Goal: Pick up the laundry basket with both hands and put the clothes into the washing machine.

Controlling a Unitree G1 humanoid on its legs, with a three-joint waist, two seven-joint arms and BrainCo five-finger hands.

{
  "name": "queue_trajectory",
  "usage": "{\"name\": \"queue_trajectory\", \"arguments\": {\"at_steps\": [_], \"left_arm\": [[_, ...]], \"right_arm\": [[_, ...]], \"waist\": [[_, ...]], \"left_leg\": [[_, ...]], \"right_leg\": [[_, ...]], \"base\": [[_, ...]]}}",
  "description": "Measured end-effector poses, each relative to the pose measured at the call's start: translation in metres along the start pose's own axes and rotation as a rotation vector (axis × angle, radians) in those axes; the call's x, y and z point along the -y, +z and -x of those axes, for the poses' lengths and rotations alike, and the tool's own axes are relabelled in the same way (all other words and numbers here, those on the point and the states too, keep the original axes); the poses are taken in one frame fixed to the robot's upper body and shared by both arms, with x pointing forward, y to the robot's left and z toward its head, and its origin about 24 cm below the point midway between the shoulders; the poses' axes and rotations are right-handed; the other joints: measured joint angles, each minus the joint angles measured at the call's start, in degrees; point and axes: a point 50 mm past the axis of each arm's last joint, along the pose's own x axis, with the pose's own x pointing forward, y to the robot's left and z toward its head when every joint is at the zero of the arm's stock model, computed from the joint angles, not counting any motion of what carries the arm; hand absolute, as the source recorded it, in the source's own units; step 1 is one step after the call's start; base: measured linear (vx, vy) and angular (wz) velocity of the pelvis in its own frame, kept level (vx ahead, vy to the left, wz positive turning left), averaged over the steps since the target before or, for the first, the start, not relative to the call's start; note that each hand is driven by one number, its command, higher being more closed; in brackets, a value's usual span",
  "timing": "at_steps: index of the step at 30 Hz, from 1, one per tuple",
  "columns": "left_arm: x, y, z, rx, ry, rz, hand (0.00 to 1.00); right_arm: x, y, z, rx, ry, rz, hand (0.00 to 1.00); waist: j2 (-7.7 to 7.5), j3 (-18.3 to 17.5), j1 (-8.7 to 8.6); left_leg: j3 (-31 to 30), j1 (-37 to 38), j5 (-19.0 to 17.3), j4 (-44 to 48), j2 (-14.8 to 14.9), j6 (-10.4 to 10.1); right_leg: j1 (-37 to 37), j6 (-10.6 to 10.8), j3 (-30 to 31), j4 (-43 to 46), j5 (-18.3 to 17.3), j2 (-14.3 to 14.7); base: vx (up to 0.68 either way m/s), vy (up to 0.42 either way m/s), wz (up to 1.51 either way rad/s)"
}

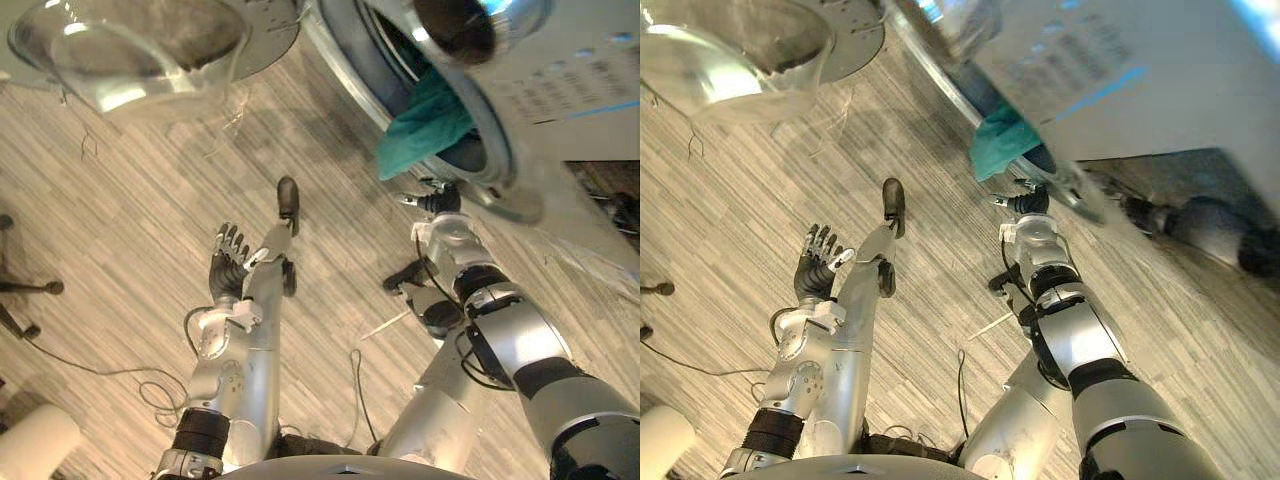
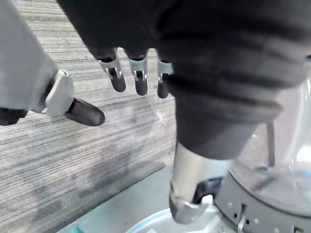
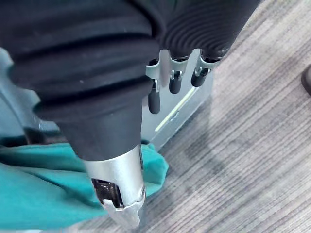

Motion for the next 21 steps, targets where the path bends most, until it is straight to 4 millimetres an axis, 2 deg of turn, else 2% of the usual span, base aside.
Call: {"name": "queue_trajectory", "arguments": {"at_steps": [2, 4, 6, 7, 12, 16, 17, 19, 21], "left_arm": [[0.001, 0.003, 0.001, 0.016, -0.006, 0.012, 0.00], [0.003, 0.008, 0.001, 0.035, -0.013, 0.023, 0.00], [0.006, 0.012, 0.001, 0.054, -0.026, 0.032, 0.00], [0.007, 0.014, 0.001, 0.064, -0.033, 0.036, 0.00], [0.006, 0.023, 0.003, 0.103, -0.032, 0.064, 0.00], [0.001, 0.022, 0.005, 0.101, -0.013, 0.064, 0.00], [0.000, 0.021, 0.006, 0.095, -0.006, 0.070, 0.00], [-0.002, 0.018, 0.007, 0.080, 0.003, 0.077, 0.00], [-0.003, 0.014, 0.008, 0.066, 0.007, 0.075, 0.00]], "right_arm": [[0.004, 0.015, -0.003, 0.024, -0.011, -0.065, 0.00], [0.000, 0.026, -0.004, 0.053, 0.004, -0.124, 0.00], [-0.005, 0.047, -0.005, 0.099, 0.025, -0.207, 0.00], [-0.002, 0.053, -0.006, 0.090, 0.000, -0.271, 0.00], [0.004, 0.069, -0.006, 0.090, -0.010, -0.573, 0.00], [-0.010, 0.082, -0.001, 0.083, 0.022, -0.897, 0.00], [-0.016, 0.088, 0.002, 0.090, 0.035, -1.010, 1.00], [-0.027, 0.096, 0.008, 0.091, 0.060, -1.166, 1.00], [-0.030, 0.096, 0.011, 0.064, 0.038, -1.332, 1.00]], "waist": [[0.58, 0.0, 0.61], [0.67, -0.1, 0.79], [0.67, -0.1, 1.04], [0.67, -0.1, 1.33], [0.67, -0.1, 1.80], [0.67, -0.1, 1.57], [0.68, -0.1, 1.58], [0.68, -0.1, 1.70], [0.75, 0.0, 1.77]], "left_leg": [[0.0, -1.2, 0.5, 0.4, -0.3, 0.6], [0.0, -1.9, 0.6, 0.7, -0.5, 0.7], [0.4, -2.7, 0.6, 0.7, -0.6, 0.7], [0.6, -2.8, 0.7, 0.6, -0.9, 1.0], [0.6, -3.9, 2.5, -0.2, -1.5, 1.7], [0.6, -4.0, 3.1, -0.3, -1.4, 1.7], [0.6, -3.8, 3.2, -0.4, -1.1, 1.6], [0.7, -3.1, 3.4, -0.8, -0.7, 1.3], [1.4, -1.4, 3.6, -2.1, -0.4, 1.2]], "right_leg": [[-0.3, 0.2, -0.6, 1.2, -0.2, -1.1], [-0.3, 0.4, -1.2, 1.7, -0.4, -1.7], [-0.6, 1.0, -1.5, 2.2, -0.7, -2.5], [-0.8, 1.0, -1.5, 2.3, -0.7, -2.9], [-1.8, 1.0, -1.6, 2.6, -0.3, -3.4], [-2.2, 0.7, -1.6, 3.6, -0.3, -3.9], [-2.1, 0.2, -1.6, 3.5, -0.3, -3.6], [-1.5, -0.1, -1.7, 3.1, -0.1, -3.1], [0.1, -0.4, -2.4, 2.0, 0.3, -2.7]], "base": [[-0.05, 0.000, 0.27], [-0.05, 0.019, 0.22], [-0.05, 0.028, 0.22], [-0.05, 0.040, 0.19], [-0.06, 0.055, 0.08], [-0.05, 0.035, 0.01], [-0.05, 0.022, -0.07], [-0.05, 0.020, -0.09], [-0.04, 0.019, -0.04]]}}
